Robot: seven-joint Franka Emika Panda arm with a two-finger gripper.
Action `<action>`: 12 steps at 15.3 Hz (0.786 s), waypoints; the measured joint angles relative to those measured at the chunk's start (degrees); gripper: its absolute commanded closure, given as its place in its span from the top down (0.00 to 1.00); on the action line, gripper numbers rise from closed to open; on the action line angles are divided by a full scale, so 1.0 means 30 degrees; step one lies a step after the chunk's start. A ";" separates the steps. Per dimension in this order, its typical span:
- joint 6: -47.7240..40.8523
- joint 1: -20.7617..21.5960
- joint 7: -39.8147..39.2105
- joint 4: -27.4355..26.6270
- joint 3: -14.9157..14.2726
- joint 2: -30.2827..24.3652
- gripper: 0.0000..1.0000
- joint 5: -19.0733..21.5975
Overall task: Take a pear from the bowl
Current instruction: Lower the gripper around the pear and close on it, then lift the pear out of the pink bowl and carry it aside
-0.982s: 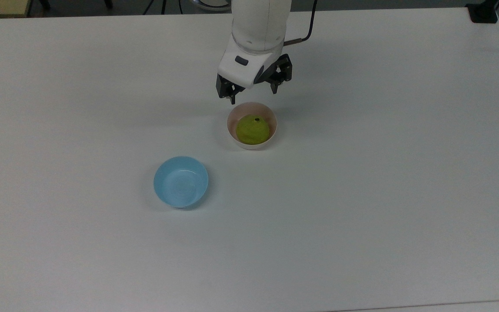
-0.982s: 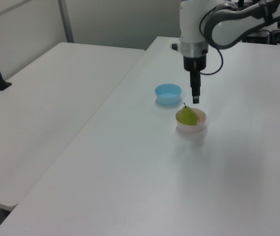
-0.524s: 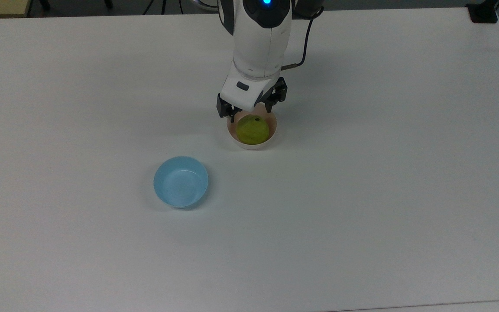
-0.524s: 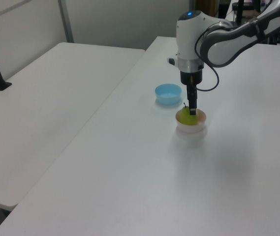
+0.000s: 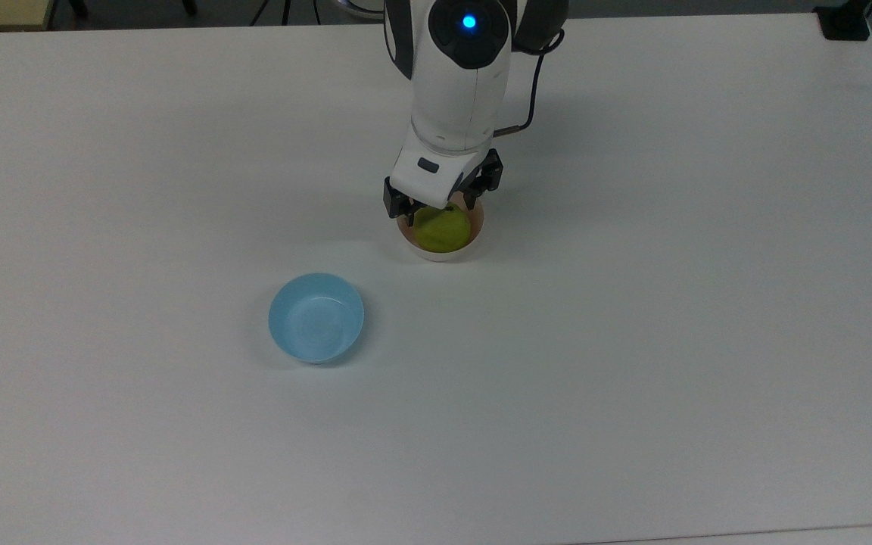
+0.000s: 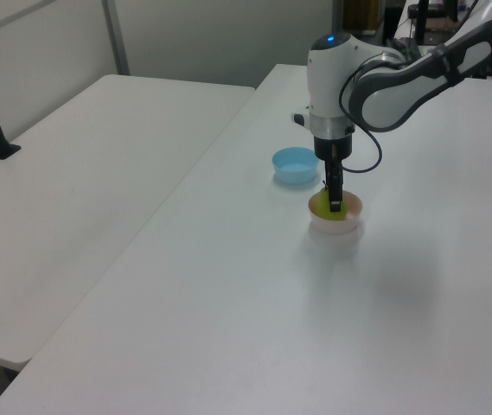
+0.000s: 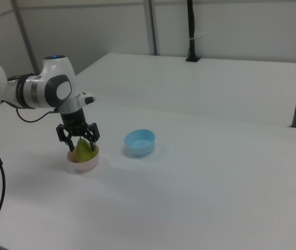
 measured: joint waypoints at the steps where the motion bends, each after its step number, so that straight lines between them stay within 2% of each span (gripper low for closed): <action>1: 0.0100 0.0028 0.0000 -0.0004 0.0000 0.0077 0.88 0.0000; 2: 0.0133 0.0052 0.0000 -0.0005 0.0000 0.0133 0.88 0.0000; 5: 0.0145 0.0127 0.0000 -0.0008 0.0000 0.0264 0.77 -0.0001; 9: 0.0310 0.0145 0.0000 0.0011 -0.0002 0.0332 0.44 -0.0064; 12: 0.0536 0.0145 0.0000 -0.0003 -0.0002 0.0357 0.39 -0.0070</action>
